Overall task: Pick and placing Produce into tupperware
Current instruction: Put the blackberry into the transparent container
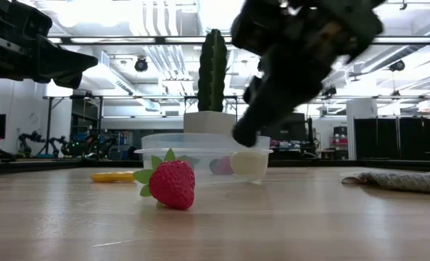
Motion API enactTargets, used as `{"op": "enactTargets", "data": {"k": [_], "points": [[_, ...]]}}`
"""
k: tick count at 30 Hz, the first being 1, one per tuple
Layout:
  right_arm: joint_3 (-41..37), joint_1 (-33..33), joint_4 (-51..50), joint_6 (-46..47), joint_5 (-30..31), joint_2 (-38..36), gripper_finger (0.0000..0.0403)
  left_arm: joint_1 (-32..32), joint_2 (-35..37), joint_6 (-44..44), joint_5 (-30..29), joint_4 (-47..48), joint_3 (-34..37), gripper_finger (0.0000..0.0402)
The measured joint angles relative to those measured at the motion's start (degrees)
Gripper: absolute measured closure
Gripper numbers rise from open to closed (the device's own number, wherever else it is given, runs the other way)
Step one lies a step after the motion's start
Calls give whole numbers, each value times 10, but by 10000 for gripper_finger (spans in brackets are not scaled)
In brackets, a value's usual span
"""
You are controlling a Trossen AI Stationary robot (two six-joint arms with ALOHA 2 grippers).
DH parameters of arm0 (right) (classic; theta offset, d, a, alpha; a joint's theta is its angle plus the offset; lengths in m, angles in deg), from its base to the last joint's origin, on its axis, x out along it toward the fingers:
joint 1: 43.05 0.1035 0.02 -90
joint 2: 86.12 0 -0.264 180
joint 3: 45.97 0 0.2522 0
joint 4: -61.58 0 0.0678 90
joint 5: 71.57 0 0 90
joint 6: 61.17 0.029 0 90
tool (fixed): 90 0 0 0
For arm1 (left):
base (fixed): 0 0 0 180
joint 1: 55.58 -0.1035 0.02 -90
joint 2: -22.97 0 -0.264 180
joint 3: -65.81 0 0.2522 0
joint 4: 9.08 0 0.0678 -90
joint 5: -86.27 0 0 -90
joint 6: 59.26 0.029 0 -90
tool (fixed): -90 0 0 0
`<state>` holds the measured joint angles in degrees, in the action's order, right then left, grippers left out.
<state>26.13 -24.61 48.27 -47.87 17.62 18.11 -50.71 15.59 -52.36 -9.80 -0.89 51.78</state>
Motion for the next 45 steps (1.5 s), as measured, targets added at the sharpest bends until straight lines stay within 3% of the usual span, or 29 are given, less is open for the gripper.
{"op": "enactTargets", "data": {"k": [13,27,37,45], "points": [[127,-113,-118,-153,-6,-2,330,0,0,0,0,0,0,402],[81,-222,-58,-196,-63,-1,330,0,0,0,0,0,0,402],[53,-233,-26,-185,-103,10,330,0,0,7,-4,-1,0,402],[66,-232,-16,-181,-117,59,329,0,0,15,-4,-5,0,402]]}}
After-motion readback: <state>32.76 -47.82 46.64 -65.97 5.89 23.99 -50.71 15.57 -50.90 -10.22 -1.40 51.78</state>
